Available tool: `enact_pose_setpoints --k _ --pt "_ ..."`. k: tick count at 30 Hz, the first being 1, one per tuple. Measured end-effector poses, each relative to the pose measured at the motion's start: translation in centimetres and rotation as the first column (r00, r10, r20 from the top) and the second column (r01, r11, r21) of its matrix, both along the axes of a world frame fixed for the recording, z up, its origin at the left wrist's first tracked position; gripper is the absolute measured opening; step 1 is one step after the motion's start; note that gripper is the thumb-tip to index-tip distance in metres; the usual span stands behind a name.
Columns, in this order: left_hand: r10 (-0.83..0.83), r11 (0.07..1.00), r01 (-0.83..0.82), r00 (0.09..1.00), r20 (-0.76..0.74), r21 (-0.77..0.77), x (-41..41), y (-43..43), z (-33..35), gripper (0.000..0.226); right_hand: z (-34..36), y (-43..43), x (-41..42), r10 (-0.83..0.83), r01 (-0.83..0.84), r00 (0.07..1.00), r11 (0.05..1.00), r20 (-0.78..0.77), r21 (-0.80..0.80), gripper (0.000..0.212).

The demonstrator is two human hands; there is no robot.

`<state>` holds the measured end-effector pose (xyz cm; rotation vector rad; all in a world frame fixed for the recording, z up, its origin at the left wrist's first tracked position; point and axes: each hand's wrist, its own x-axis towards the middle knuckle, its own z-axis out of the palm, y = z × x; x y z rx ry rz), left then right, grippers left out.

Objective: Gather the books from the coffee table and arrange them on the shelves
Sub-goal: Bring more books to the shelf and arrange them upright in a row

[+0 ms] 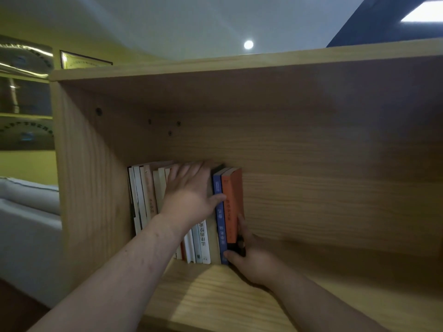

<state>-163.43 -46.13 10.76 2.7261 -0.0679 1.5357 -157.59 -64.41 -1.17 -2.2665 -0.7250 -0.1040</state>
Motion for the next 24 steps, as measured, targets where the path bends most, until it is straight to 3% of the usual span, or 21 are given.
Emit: enact_pose_setpoints --k 5,10,18,24 --pt "0.046 0.996 -0.048 0.998 -0.03 -0.079 -0.3 -0.5 0.6 0.073 0.0 0.0 0.2 -0.015 0.015 1.0 1.0 0.012 0.011 0.106" --pt "0.074 0.997 -0.073 0.996 0.056 -0.023 -2.1 -1.3 0.5 0.051 0.1 -0.1 0.2 -0.01 0.01 1.0 1.0 0.015 -0.002 0.105" --pt "-0.176 0.92 0.173 0.984 0.021 -0.351 -2.6 -2.7 0.5 0.045 0.5 -0.3 0.0 0.003 -0.003 1.0 1.0 -0.018 -0.003 0.103" --pt "-0.146 0.934 0.139 0.989 0.004 -0.33 -3.4 -2.3 1.0 0.045 0.5 -0.3 -0.2 0.035 -0.033 0.997 0.999 -0.063 0.034 0.103"
